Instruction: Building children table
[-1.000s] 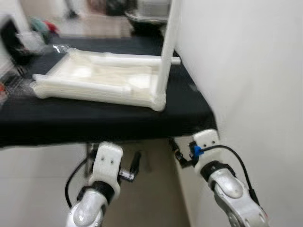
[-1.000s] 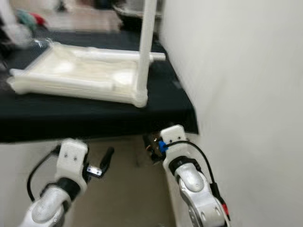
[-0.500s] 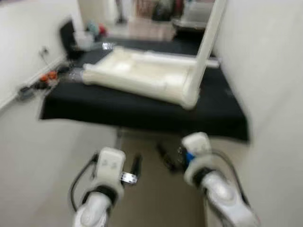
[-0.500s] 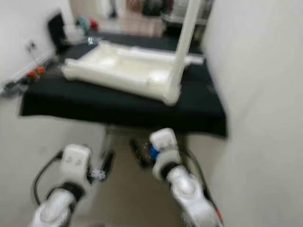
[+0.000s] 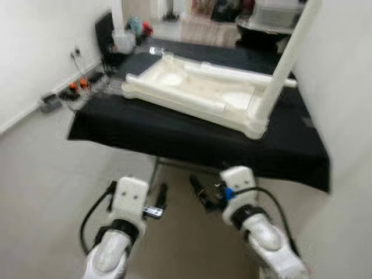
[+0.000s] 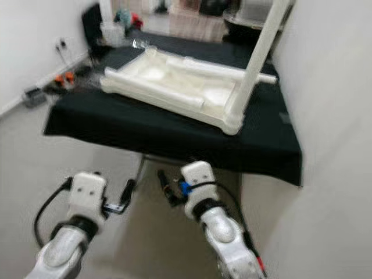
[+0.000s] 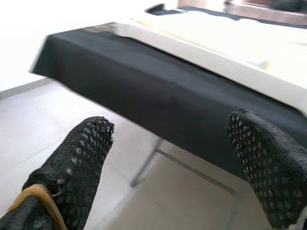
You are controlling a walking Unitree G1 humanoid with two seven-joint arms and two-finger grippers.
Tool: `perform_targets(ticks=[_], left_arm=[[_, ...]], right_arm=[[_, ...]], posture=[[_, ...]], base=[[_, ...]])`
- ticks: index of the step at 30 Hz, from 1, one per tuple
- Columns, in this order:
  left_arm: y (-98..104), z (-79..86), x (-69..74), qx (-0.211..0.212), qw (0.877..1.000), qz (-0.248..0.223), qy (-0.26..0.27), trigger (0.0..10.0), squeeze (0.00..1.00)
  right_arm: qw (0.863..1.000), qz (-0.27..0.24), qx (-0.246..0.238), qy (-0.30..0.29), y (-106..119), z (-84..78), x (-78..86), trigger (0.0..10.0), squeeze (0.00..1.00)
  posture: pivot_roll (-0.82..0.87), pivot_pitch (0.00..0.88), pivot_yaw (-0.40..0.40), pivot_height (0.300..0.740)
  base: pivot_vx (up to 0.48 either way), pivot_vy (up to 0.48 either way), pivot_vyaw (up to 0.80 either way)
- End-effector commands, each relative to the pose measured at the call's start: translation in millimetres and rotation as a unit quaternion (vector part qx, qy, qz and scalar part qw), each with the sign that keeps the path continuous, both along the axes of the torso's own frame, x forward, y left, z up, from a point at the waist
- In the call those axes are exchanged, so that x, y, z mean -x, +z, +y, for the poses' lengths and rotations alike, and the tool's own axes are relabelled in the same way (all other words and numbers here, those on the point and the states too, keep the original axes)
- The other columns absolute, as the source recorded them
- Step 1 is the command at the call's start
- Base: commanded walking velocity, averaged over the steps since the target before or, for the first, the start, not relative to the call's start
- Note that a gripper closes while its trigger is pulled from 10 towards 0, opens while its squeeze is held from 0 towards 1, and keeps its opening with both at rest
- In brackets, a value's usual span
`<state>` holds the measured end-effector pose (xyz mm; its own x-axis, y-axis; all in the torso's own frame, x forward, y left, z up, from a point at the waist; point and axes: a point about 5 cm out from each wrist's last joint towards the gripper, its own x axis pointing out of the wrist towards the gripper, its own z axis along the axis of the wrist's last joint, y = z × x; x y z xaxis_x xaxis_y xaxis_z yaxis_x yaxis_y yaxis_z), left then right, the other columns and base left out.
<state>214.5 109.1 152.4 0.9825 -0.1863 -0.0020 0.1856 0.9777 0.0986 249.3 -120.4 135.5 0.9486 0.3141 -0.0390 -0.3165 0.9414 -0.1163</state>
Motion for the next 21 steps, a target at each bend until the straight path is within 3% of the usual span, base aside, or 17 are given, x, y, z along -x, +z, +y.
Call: perform_targets(ticks=[1, 6, 10, 12, 21], left_arm=[[1.2, -1.1, -0.9, 0.003, 1.0, -0.004, 0.002, 10.0, 0.0], [7.7, 1.5, -4.2, 0.001, 1.0, -0.018, 0.008, 10.0, 0.0], [19.3, 7.2, -10.5, -0.003, 0.999, -0.04, 0.019, 10.0, 0.0], [22.9, 9.0, -13.3, -0.004, 0.999, -0.047, 0.023, 10.0, 0.0], [34.1, 15.6, -18.8, -0.009, 0.997, -0.066, 0.039, 10.0, 0.0]], right_arm=[[1.0, -0.007, -0.009, -0.025, 2.3, -6.4, -3.9, 10.0, 0.0], [0.998, -0.027, -0.018, -0.061, 13.6, -15.3, -13.6, 10.0, 0.0], [0.995, -0.054, -0.031, -0.075, 27.1, -19.4, -19.9, 10.0, 0.0], [0.995, -0.063, -0.024, -0.074, 30.2, -19.2, -21.0, 10.0, 0.0], [0.996, -0.05, -0.015, -0.078, 21.6, -26.6, -20.1, 10.0, 0.0]], posture=[[0.04, 0.076, -0.067, 0.74], [0.05, 0.074, -0.068, 0.74], [0.05, 0.072, -0.062, 0.74], [0.04, 0.072, -0.061, 0.74], [0.05, 0.069, -0.062, 0.74]], base=[[0.0, 0.0, 0.0], [0.0, 0.0, 0.0], [0.0, 0.0, -0.79], [0.0, 0.0, 0.0], [0.0, 0.0, 0.0]])
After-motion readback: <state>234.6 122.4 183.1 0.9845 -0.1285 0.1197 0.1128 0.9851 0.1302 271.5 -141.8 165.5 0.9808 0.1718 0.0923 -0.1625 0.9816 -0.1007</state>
